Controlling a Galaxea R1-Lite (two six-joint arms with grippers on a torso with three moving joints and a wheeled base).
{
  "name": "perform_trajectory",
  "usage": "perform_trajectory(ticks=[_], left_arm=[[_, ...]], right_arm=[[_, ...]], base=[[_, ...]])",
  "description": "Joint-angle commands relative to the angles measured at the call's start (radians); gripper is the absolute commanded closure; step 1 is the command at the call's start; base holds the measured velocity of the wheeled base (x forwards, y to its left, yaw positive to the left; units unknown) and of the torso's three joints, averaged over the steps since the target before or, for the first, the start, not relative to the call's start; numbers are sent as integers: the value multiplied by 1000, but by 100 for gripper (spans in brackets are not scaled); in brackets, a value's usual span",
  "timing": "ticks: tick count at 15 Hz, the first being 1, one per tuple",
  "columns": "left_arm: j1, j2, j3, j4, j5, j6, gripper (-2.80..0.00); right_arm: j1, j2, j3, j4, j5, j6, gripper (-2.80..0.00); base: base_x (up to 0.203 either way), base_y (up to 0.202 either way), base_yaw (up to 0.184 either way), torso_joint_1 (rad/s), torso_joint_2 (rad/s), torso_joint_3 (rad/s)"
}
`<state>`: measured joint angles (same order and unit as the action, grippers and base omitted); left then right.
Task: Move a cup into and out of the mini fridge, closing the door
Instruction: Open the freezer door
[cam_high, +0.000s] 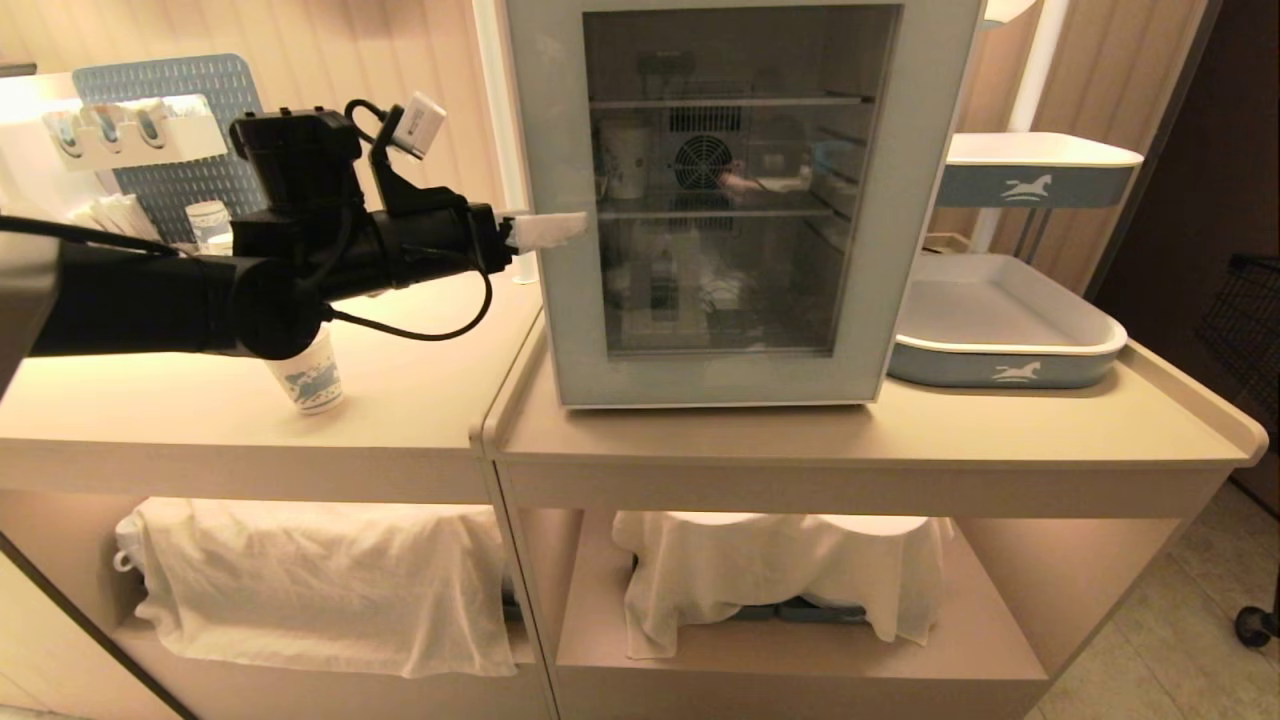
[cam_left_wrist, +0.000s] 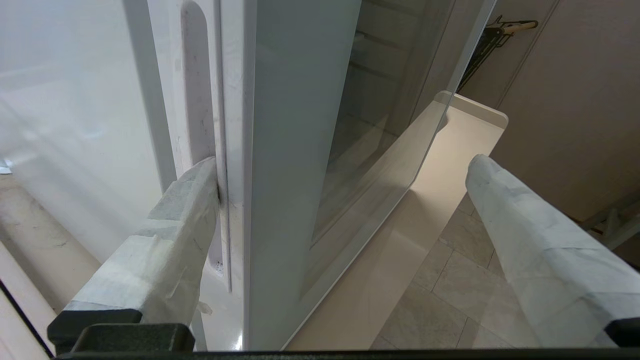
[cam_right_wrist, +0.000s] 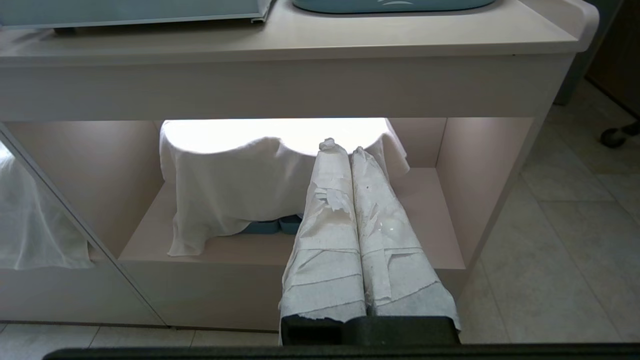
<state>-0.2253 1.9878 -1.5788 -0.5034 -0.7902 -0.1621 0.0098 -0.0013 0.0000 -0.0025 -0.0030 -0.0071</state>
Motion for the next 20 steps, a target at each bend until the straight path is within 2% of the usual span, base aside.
perform_trajectory(ticks=[1,9,20], left_arm=[[-8,-10,6,-9,-7,0,-280],[-7,-29,56,-7,-9,-3,-280],[-30,-212,253,-8,-17,-16,-280]], right_arm=[[1,1,0,-1,0,-1,0],[1,1,0,-1,0,-1,0],[1,1,0,-1,0,-1,0]], base=[[0,0,0,0,0,0],[0,0,0,0,0,0],[0,0,0,0,0,0]])
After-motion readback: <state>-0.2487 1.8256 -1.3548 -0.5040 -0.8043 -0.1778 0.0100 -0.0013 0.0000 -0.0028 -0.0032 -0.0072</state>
